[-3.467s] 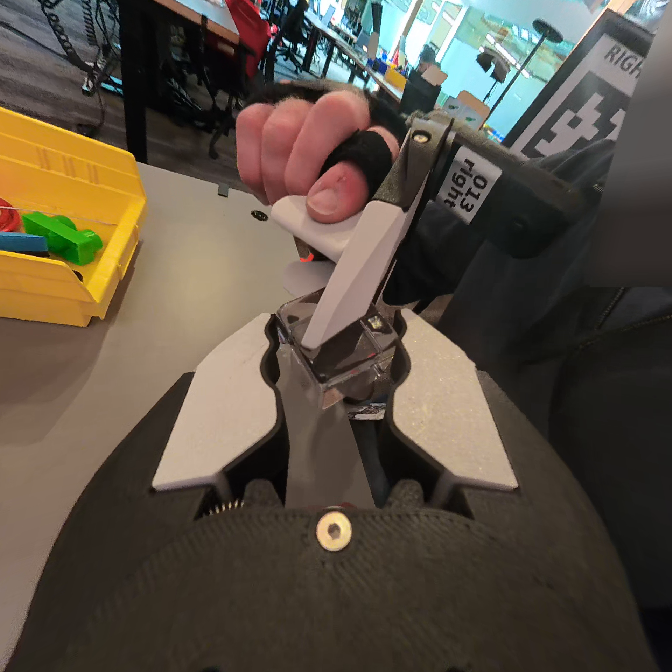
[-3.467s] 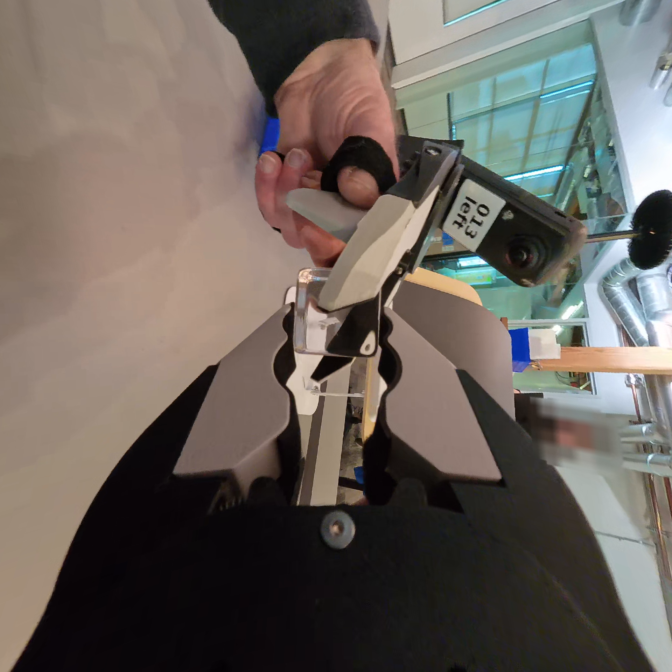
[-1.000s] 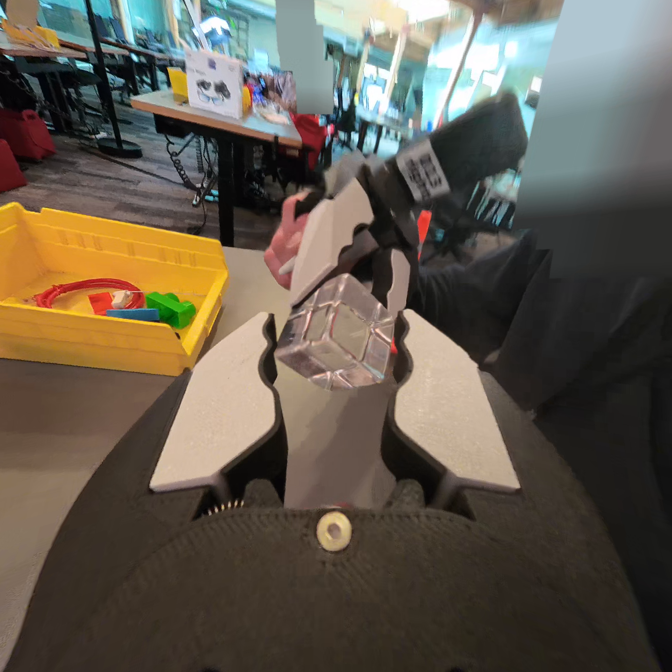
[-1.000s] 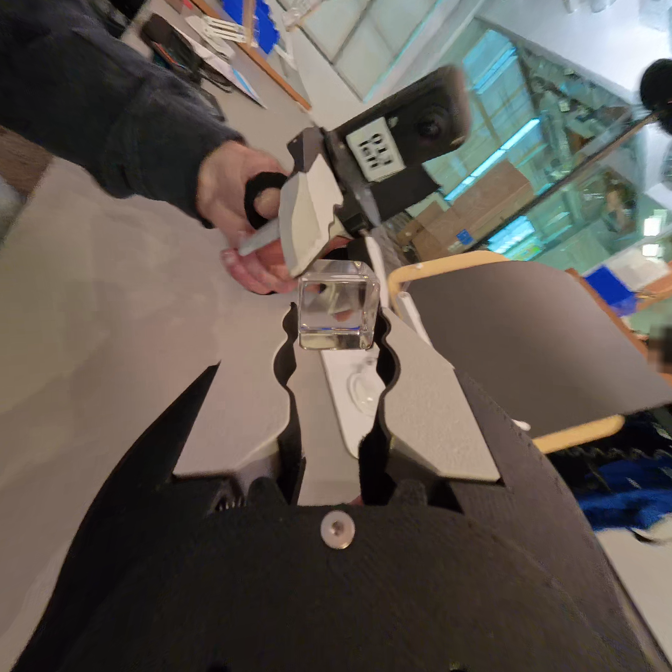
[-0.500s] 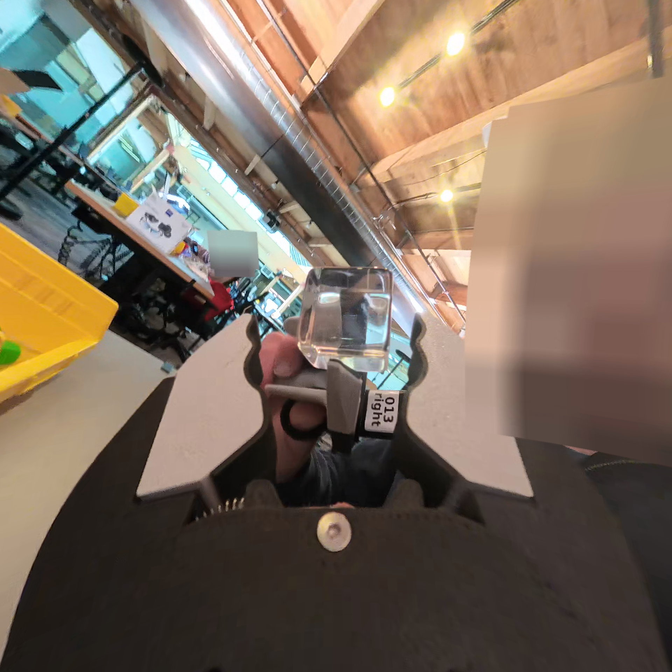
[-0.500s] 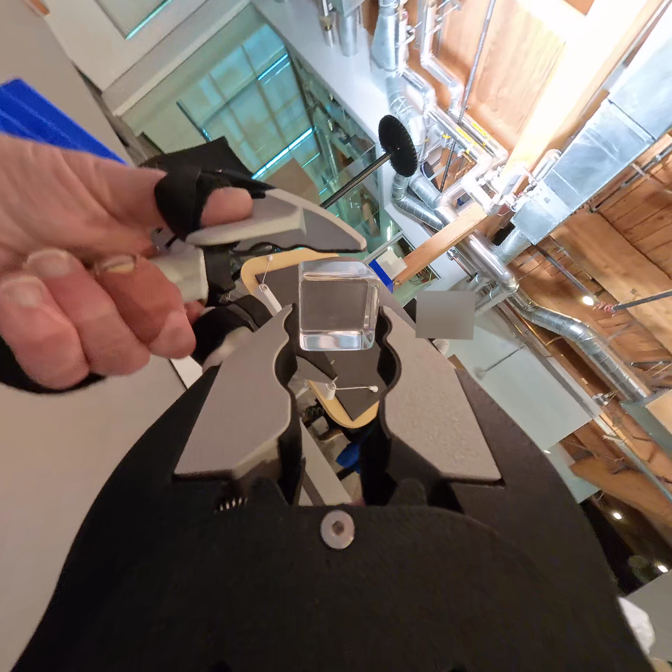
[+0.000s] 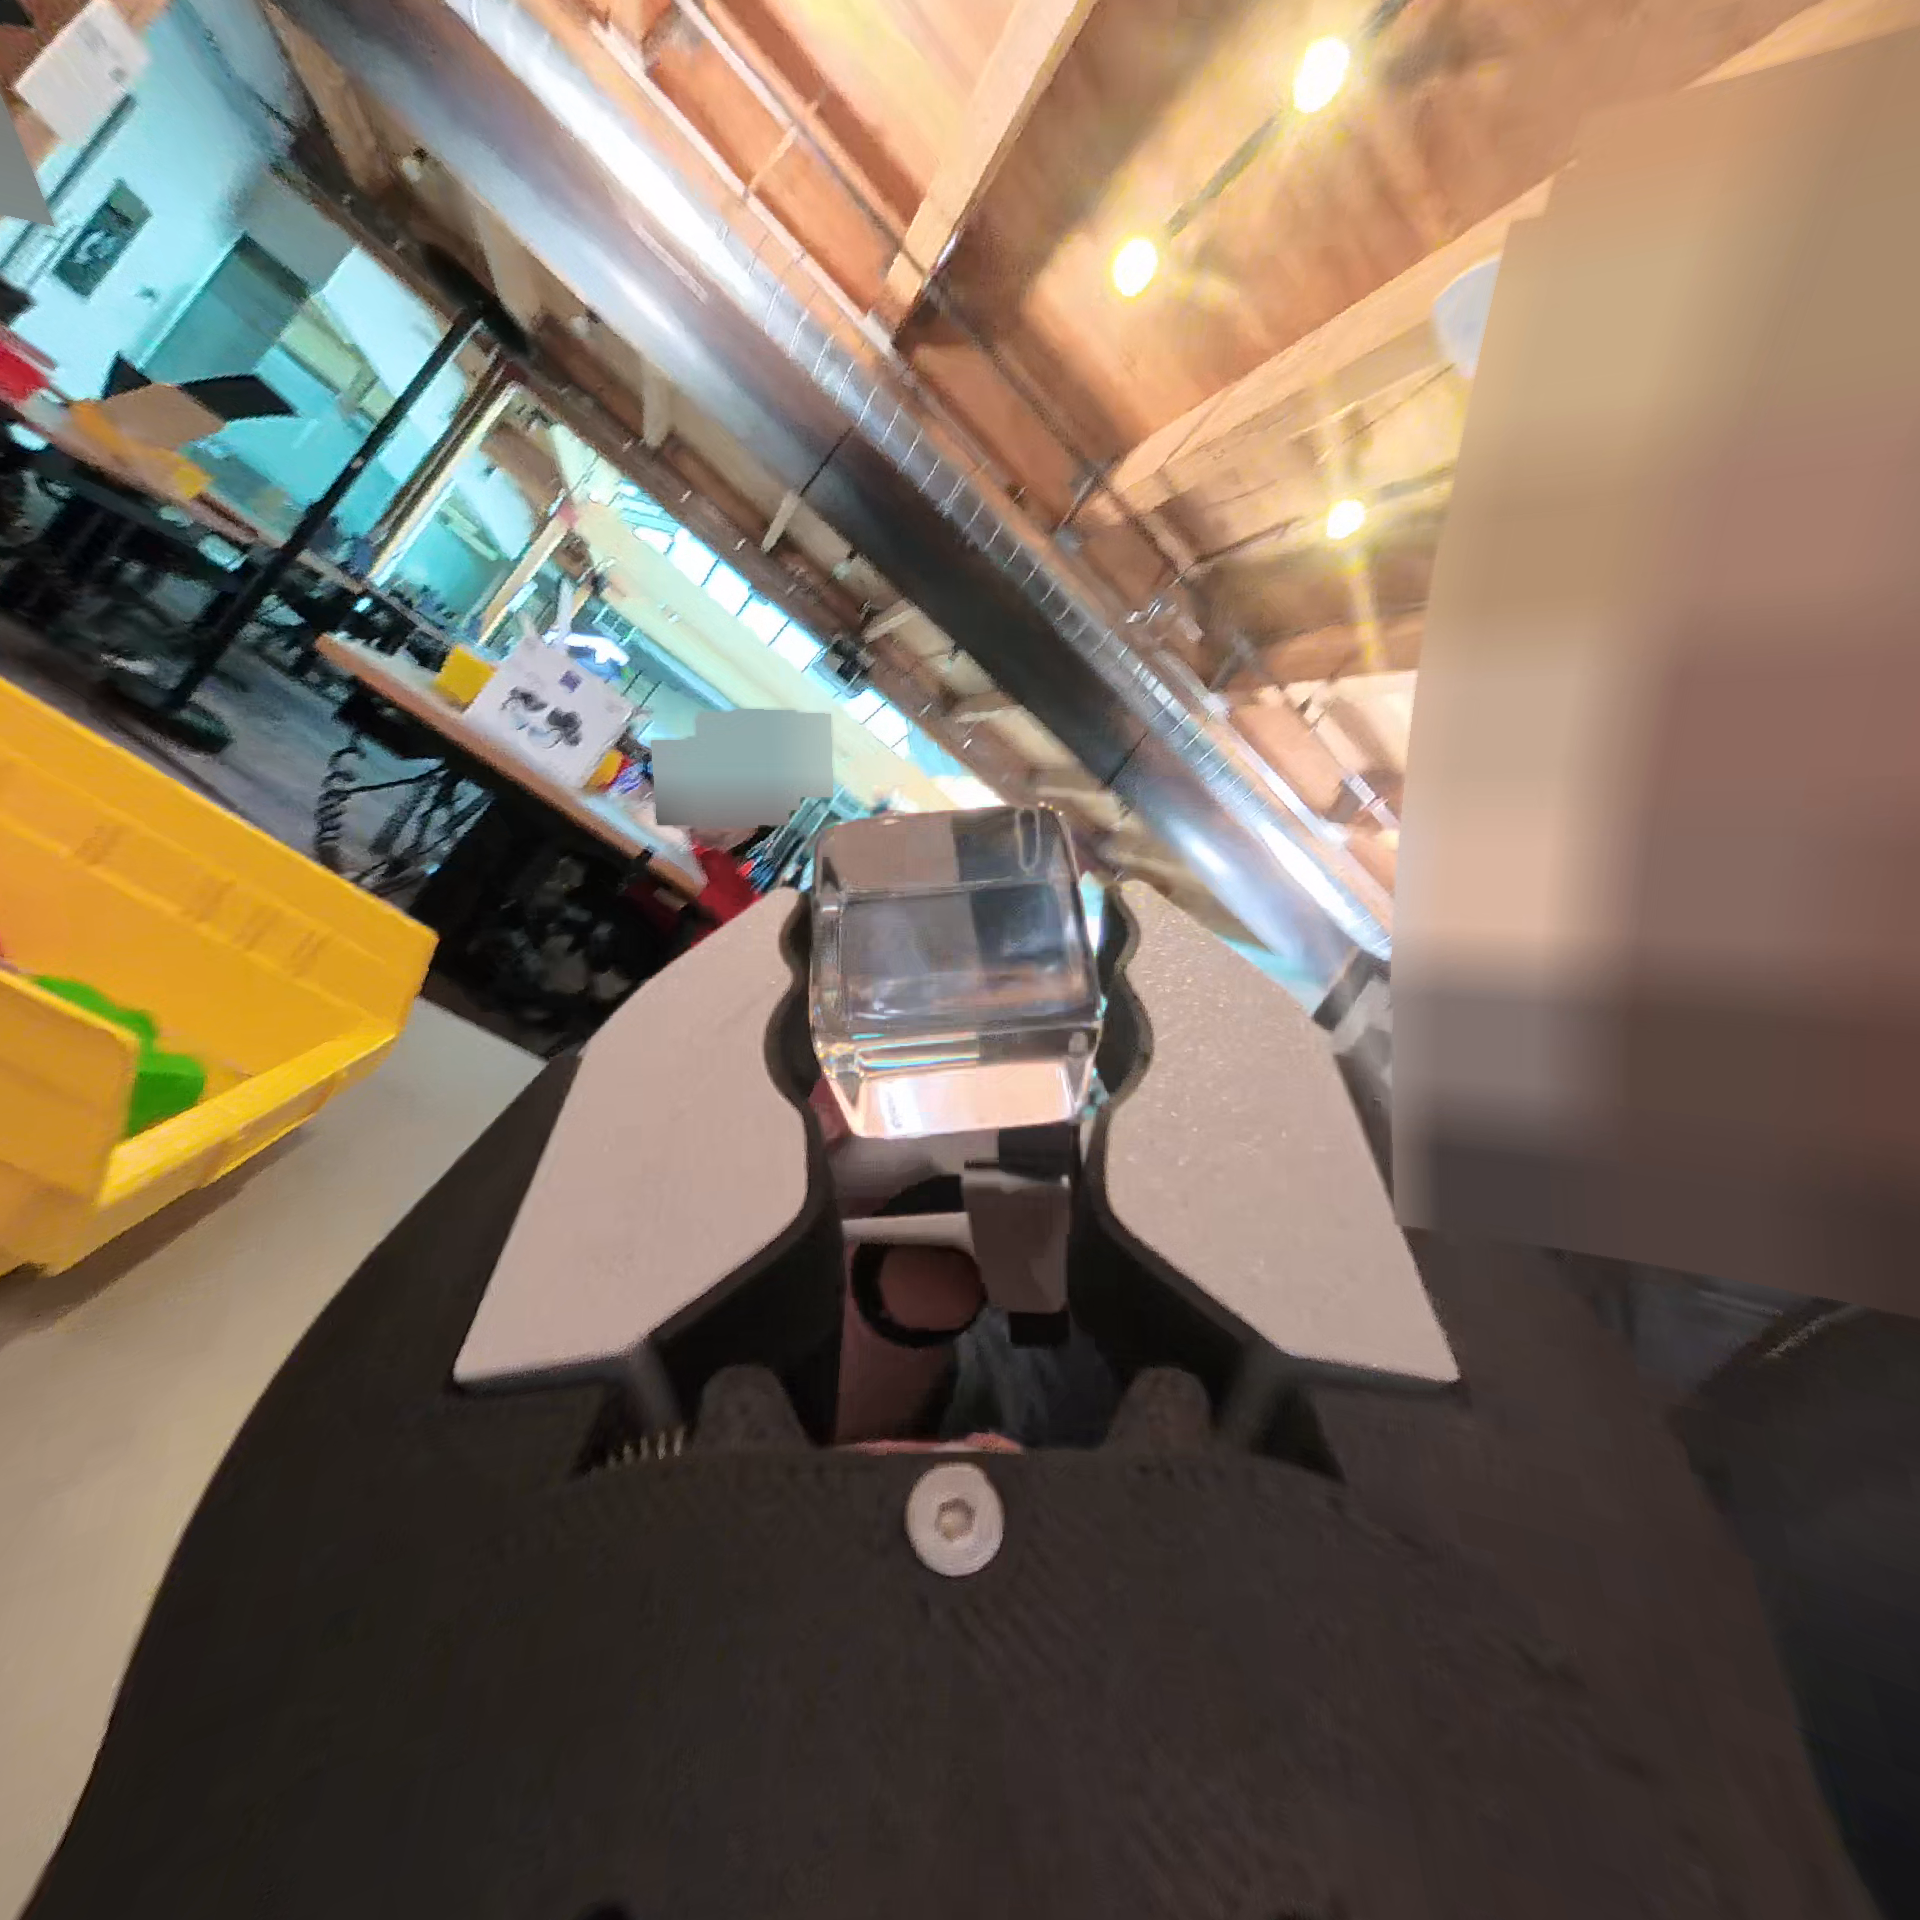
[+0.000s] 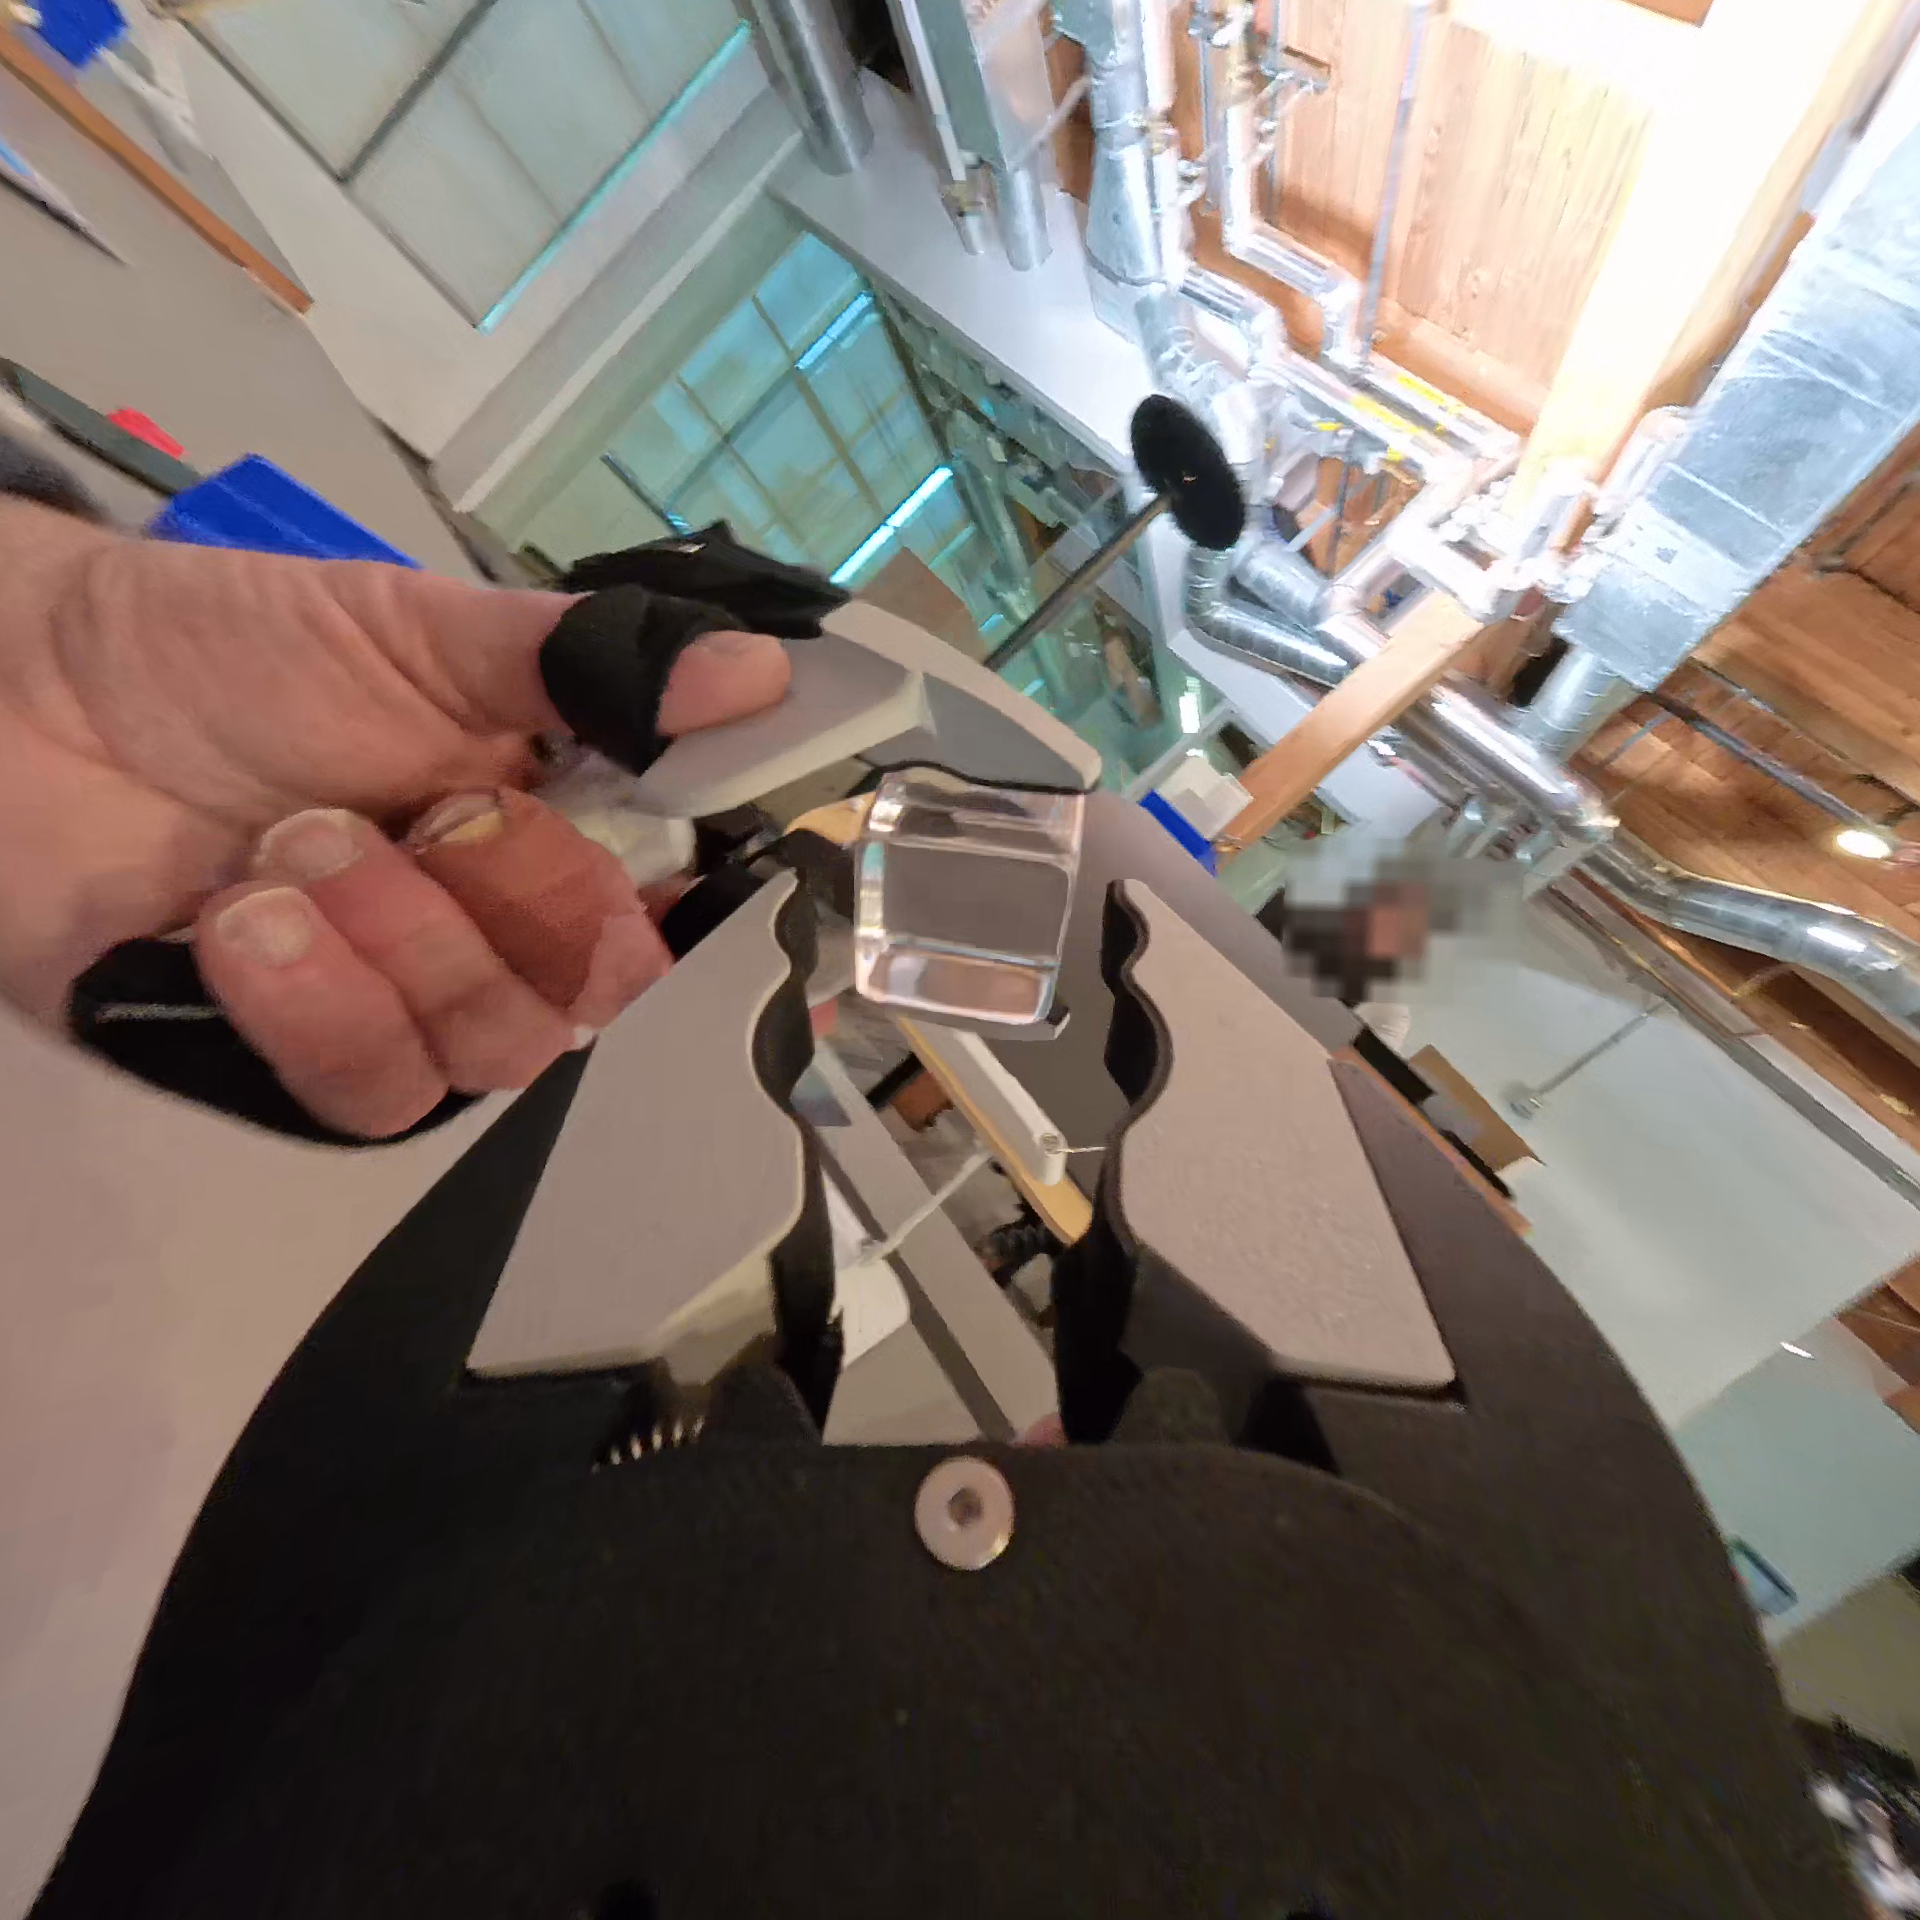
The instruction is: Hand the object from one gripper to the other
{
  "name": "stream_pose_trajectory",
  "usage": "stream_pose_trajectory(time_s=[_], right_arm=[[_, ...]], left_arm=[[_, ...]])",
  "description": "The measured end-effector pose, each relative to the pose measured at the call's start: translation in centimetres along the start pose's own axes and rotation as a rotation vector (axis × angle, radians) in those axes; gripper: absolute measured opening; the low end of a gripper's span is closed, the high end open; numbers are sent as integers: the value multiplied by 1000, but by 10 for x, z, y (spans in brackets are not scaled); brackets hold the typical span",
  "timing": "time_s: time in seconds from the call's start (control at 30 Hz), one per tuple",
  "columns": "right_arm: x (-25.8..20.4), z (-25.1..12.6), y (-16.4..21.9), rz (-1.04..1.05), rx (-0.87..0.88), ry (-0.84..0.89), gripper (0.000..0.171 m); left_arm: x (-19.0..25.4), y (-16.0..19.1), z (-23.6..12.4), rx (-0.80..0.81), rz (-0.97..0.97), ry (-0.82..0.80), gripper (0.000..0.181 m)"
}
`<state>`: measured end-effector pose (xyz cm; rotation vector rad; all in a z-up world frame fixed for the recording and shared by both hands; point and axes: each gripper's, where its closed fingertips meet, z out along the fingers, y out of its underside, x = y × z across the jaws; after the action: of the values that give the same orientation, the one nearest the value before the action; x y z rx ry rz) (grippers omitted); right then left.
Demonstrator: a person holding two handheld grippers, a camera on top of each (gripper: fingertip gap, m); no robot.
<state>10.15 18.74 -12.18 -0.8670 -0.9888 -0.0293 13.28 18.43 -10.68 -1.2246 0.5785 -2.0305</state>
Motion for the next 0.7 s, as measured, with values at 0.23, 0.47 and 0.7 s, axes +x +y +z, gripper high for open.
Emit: stream_pose_trajectory(time_s=[0.23, 0.47, 0.7], right_arm=[[2, -15, 12, 357, -42, -227, 52], [2, -14, 6, 877, -7, -446, 55], [11, -4, -2, 1260, 31, -571, 64]], left_arm=[[3, -19, -14, -201, 403, -205, 51], [-5, -25, -20, -525, 1039, -479, 51], [-26, -22, -24, -808, 1600, -709, 51]])
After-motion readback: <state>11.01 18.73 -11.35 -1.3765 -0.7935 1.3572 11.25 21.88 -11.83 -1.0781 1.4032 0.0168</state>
